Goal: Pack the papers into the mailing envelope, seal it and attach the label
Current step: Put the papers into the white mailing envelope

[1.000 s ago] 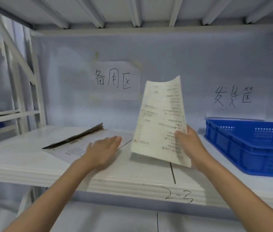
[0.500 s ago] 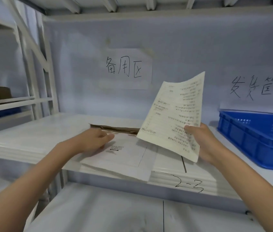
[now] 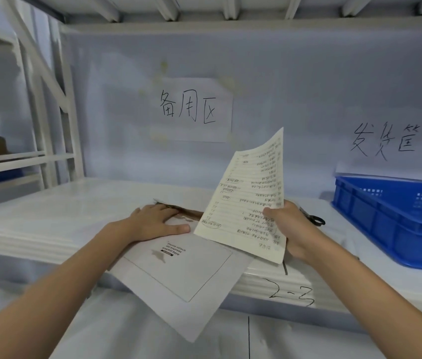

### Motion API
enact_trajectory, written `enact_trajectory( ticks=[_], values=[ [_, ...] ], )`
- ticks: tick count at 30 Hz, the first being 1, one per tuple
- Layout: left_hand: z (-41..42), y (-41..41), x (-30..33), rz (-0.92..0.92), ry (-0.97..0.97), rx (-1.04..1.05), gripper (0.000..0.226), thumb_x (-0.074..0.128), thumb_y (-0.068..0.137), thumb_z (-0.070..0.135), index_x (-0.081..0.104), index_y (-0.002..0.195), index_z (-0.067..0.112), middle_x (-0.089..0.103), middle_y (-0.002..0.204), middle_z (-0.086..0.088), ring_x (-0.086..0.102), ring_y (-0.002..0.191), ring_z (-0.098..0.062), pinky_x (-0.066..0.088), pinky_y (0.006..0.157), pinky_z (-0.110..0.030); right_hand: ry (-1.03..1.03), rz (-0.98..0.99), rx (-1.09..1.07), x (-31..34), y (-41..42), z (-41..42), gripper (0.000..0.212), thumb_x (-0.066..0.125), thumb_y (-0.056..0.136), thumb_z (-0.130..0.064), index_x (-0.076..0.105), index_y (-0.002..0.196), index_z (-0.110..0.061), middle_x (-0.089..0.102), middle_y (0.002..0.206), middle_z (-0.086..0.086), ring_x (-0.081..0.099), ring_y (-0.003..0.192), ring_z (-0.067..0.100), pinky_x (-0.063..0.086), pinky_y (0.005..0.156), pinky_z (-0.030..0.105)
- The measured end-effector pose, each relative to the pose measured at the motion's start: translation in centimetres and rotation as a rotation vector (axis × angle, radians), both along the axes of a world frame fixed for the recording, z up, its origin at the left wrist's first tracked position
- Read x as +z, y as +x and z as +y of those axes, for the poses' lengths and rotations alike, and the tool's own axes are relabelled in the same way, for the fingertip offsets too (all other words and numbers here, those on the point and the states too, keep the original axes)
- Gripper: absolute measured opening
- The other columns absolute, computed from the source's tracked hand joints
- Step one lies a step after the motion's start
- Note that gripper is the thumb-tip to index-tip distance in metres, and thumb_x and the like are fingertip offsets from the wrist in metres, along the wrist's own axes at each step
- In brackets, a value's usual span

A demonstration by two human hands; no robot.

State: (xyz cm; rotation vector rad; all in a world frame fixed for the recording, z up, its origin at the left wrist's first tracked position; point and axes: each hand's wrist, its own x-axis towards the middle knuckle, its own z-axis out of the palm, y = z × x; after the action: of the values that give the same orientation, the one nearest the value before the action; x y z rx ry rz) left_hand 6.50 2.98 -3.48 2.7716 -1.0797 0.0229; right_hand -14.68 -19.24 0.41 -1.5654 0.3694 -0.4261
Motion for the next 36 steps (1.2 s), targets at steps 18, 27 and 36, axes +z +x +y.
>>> enact_trajectory(
  ticks=[18,27,36],
  values=[
    [-1.1,-1.5,0.4,0.172,-0.251,-0.163,0.046,0.054,0.063,0.082,0.041,0.098,0.055,0.036,0.121,0.015,0.039,0.118,-0.015,0.036,0.108,-0.041,-0.313,0.044,-0.045,-0.3,3.3,1.6,0.030,0.032,0.102,-0.008,0.049,0.113,-0.030,0.063,0.111,-0.005,0.063,0.097,0.015,0.052,0.080,0.031],
    [-1.0,-1.7,0.2,0.104,-0.364,-0.248,0.034,0.070,0.076,0.064,0.038,0.088,0.064,0.028,0.129,0.008,0.031,0.126,-0.018,0.035,0.107,-0.037,-0.473,0.379,0.147,1.3,2.7,0.5,0.017,0.046,0.099,-0.007,0.057,0.099,-0.021,0.065,0.106,0.000,0.064,0.091,0.017,0.052,0.082,0.034],
    [-1.3,-1.1,-0.2,0.038,-0.352,-0.203,0.054,0.069,0.068,0.072,0.045,0.097,0.033,0.022,0.131,0.012,0.030,0.125,-0.019,0.036,0.106,-0.036,-0.855,0.715,0.284,4.6,1.8,0.7,0.017,0.056,0.096,-0.020,0.048,0.111,-0.019,0.065,0.117,0.000,0.063,0.111,0.027,0.046,0.104,0.043]
  ],
)
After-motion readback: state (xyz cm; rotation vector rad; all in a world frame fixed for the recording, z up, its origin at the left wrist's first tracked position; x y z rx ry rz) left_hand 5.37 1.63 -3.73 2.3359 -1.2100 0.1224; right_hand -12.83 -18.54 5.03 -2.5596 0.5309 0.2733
